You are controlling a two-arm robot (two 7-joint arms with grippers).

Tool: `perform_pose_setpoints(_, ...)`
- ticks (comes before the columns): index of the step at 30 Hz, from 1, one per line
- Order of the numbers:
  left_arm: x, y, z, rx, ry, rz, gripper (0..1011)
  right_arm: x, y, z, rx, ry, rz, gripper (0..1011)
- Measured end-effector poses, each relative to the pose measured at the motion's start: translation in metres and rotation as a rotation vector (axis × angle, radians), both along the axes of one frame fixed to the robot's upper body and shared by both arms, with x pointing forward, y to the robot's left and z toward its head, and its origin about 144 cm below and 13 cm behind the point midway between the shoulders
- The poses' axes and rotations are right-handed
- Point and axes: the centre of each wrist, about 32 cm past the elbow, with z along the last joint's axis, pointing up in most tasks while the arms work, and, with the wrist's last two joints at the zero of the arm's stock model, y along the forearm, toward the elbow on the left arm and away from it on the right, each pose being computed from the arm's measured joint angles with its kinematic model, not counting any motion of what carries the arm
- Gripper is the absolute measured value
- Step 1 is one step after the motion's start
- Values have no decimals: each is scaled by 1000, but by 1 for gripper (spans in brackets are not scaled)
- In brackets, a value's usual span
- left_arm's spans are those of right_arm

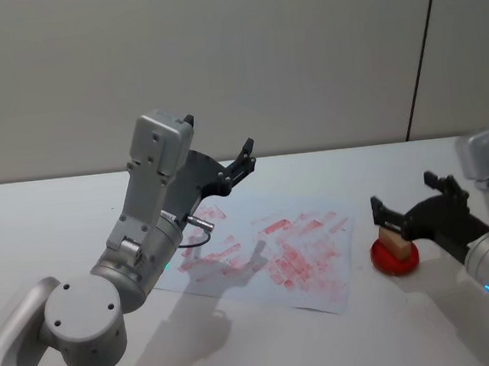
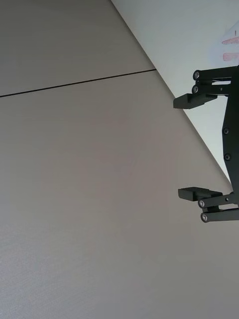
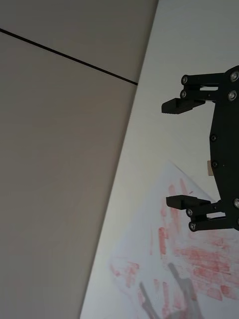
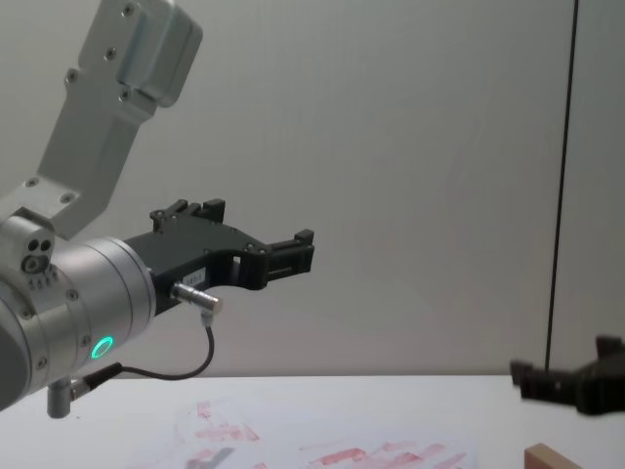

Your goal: Use the one hand to pick up the stamp and affix it onto the A4 paper.

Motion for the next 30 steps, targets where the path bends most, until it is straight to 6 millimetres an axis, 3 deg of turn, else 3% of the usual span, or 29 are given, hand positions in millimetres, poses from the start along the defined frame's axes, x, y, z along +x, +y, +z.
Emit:
perform_pose_setpoints(16,0,0,0,0,0,0,1002,-12,-9,16,122,-198,-7,1002)
perform_pose_setpoints(30,0,0,0,0,0,0,1001,-13,-10,18,137,-220,-9,1003)
